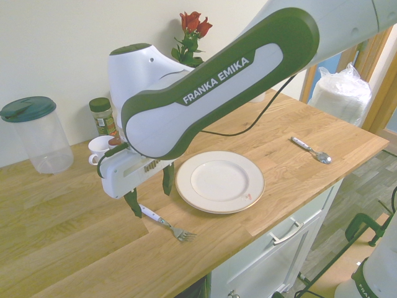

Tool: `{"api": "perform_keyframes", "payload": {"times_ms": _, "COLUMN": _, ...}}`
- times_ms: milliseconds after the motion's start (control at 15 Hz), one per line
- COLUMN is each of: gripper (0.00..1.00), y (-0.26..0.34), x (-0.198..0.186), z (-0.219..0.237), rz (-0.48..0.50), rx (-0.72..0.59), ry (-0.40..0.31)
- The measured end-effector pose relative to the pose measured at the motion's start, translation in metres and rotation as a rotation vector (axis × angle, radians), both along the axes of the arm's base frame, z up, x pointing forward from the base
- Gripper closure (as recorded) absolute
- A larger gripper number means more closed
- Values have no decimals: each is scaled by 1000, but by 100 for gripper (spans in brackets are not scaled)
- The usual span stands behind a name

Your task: Put the fork into the plate

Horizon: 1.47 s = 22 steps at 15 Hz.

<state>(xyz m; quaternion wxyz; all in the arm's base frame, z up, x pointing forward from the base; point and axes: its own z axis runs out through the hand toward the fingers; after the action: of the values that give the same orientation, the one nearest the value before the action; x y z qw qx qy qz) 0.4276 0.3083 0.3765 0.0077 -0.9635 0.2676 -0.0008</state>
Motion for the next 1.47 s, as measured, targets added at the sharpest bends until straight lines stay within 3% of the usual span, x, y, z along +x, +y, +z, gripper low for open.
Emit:
{"api": "perform_keyframes", "payload": {"times_ms": 200, "gripper": 0, "y": 1, "x": 2, "z": -15, "rz": -4, "rx": -1, "ry": 22}}
{"api": "perform_keyframes", "payload": {"times_ms": 267, "gripper": 100, "y": 0, "x": 5, "z": -20, "rz": -9, "rx": 1, "ry": 25}}
{"api": "perform_keyframes", "payload": {"times_ms": 1467, "gripper": 100, "y": -1, "x": 24, "z": -44, "rz": -28, "rx": 2, "ry": 64}}
